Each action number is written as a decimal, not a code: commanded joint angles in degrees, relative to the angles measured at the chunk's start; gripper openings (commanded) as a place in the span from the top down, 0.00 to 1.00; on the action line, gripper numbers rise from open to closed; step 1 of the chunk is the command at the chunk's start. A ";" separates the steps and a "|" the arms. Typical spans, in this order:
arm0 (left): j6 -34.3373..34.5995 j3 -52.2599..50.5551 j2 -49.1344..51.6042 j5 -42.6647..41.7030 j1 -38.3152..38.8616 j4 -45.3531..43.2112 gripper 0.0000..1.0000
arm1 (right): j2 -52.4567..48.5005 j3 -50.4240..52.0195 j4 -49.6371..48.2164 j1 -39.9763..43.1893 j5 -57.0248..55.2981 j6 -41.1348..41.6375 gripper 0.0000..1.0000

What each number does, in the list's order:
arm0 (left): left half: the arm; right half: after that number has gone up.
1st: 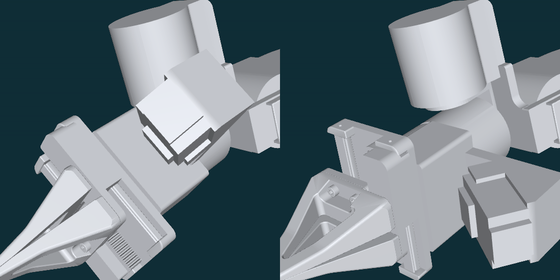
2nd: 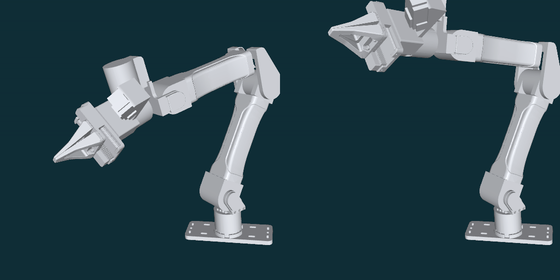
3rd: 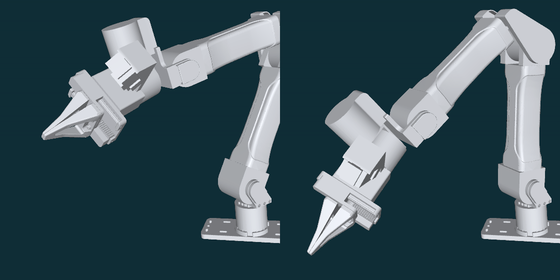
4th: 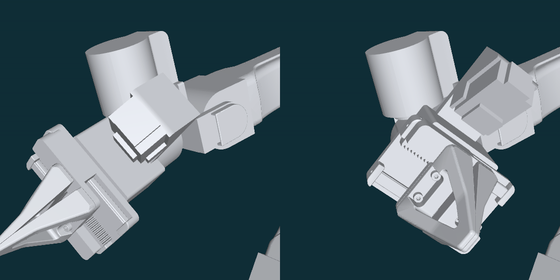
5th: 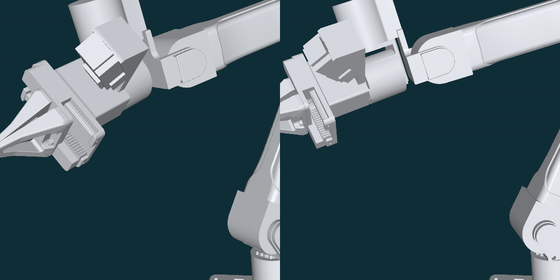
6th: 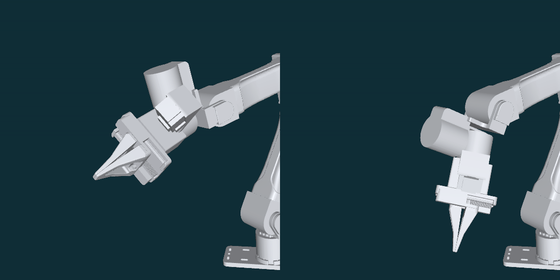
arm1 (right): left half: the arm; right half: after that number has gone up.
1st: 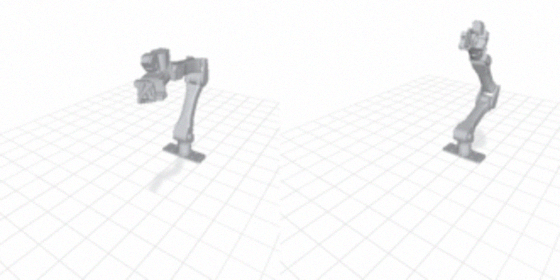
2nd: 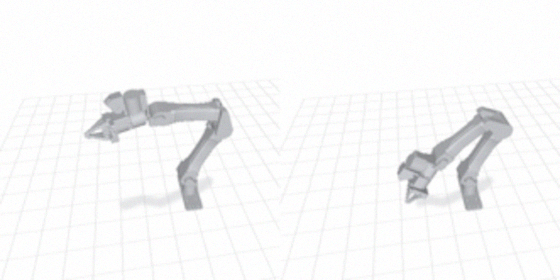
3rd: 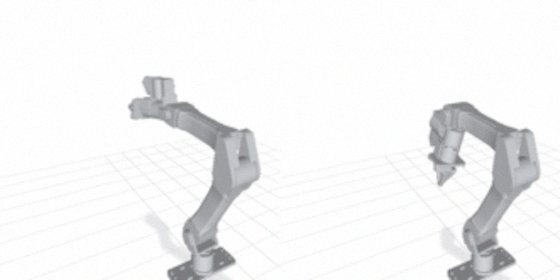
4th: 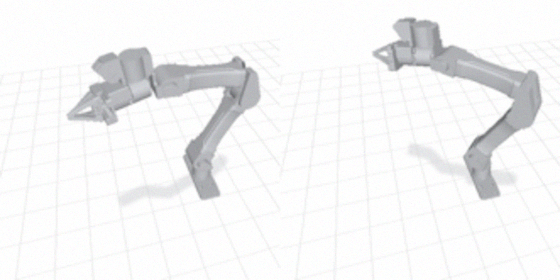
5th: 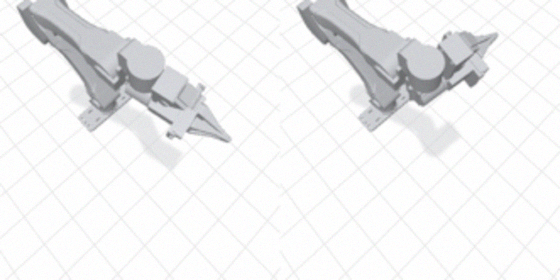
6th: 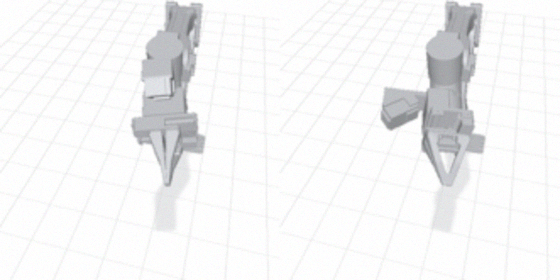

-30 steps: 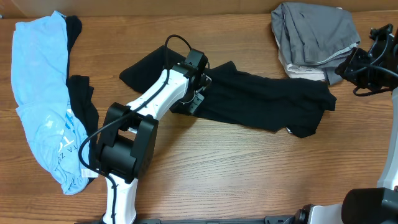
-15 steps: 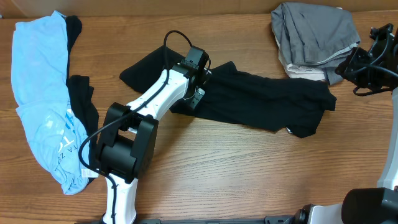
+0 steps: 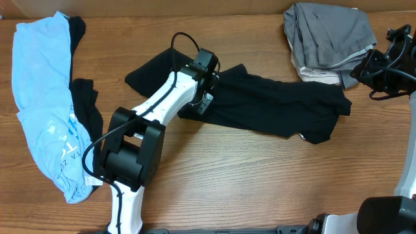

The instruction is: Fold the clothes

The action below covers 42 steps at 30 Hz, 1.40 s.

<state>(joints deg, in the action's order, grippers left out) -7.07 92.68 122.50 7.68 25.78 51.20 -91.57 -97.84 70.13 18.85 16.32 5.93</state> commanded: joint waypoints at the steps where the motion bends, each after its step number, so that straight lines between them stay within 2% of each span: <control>1: 4.96 7.89 -0.70 5.14 -1.29 5.75 0.96 | 0.13 -0.02 -0.13 -0.15 0.28 -0.42 0.85; 8: 4.94 22.36 -0.70 5.46 -3.13 21.70 0.96 | -0.55 0.02 0.79 -0.15 0.31 -0.39 0.85; 12: 4.96 25.70 -0.70 7.45 -3.65 26.18 0.96 | -3.80 0.20 2.34 -0.17 0.31 -0.39 0.85; 17: 4.98 25.64 -0.70 7.96 -4.52 27.04 0.96 | -8.63 0.39 3.13 -0.87 0.31 -0.37 0.84; 21: 5.03 25.66 -0.70 8.02 -5.60 26.99 0.96 | -12.26 0.94 3.67 -1.92 -1.73 0.87 0.75; 28: 9.01 25.66 -0.70 8.35 -9.55 26.40 0.96 | -12.96 7.98 -1.09 -1.81 -4.42 3.45 0.67; 34: 8.96 25.66 -0.70 5.81 -10.99 25.90 0.96 | -12.98 17.55 -9.90 -2.19 -0.48 2.58 0.60; 42: 8.81 25.66 -0.70 5.81 -11.04 25.24 0.96 | -12.98 29.35 -23.65 -2.29 3.37 -0.66 0.45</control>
<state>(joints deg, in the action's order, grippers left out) 0.56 117.16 122.48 13.93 14.63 76.64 -104.68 -71.72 49.50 17.10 17.15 7.14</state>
